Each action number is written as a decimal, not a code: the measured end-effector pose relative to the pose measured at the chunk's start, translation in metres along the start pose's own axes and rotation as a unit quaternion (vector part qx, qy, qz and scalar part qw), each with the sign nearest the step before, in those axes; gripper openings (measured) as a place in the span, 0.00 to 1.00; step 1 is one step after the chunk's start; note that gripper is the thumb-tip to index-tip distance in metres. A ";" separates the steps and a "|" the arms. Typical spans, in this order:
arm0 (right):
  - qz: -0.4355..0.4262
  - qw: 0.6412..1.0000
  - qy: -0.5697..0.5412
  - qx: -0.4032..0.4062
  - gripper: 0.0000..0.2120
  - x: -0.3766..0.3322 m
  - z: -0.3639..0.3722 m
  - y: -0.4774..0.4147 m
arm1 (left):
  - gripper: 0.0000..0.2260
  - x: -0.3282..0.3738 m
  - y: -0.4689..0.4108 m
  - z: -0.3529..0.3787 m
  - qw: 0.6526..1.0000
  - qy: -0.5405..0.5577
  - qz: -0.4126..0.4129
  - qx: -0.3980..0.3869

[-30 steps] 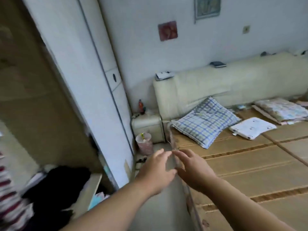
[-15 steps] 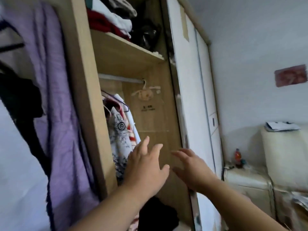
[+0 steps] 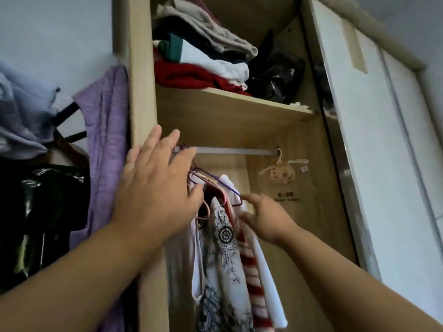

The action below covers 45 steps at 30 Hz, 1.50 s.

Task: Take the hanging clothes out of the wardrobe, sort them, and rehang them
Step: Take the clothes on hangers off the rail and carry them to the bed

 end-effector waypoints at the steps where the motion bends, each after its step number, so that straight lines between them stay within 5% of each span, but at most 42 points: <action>1: -0.004 1.000 -0.014 0.001 0.23 0.005 0.000 -0.014 | 0.26 0.001 -0.008 -0.002 1.000 -0.019 -0.005 0.004; 8: -0.026 0.992 -0.119 -0.037 0.22 0.023 0.023 -0.108 | 0.23 0.011 -0.018 0.002 0.988 -0.155 -0.019 0.017; 17: -0.034 0.993 -0.065 -0.093 0.16 0.025 0.060 -0.158 | 0.18 0.008 -0.015 -0.004 0.985 -0.144 -0.031 0.085; 35: -0.006 0.988 -0.064 0.140 0.10 0.090 -0.032 -0.136 | 0.14 0.000 -0.015 -0.012 0.982 -0.115 -0.063 0.134; 41: 0.000 0.984 -0.060 0.168 0.12 0.135 -0.078 -0.062 | 0.18 0.017 -0.012 0.004 0.983 -0.170 -0.011 0.069; 45: 0.014 0.982 -0.059 0.181 0.10 0.159 -0.113 0.005 | 0.14 0.062 -0.001 0.048 0.999 -0.053 0.009 -0.009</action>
Point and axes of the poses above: each hand's wrist, its own y-axis away from the middle knuckle, its own z-axis out of the palm, x = y × z, the point moved 9 cm from there along -y, towards the middle knuckle, and after that the axes turned 12 degrees about -z, right-handed, at the moved point
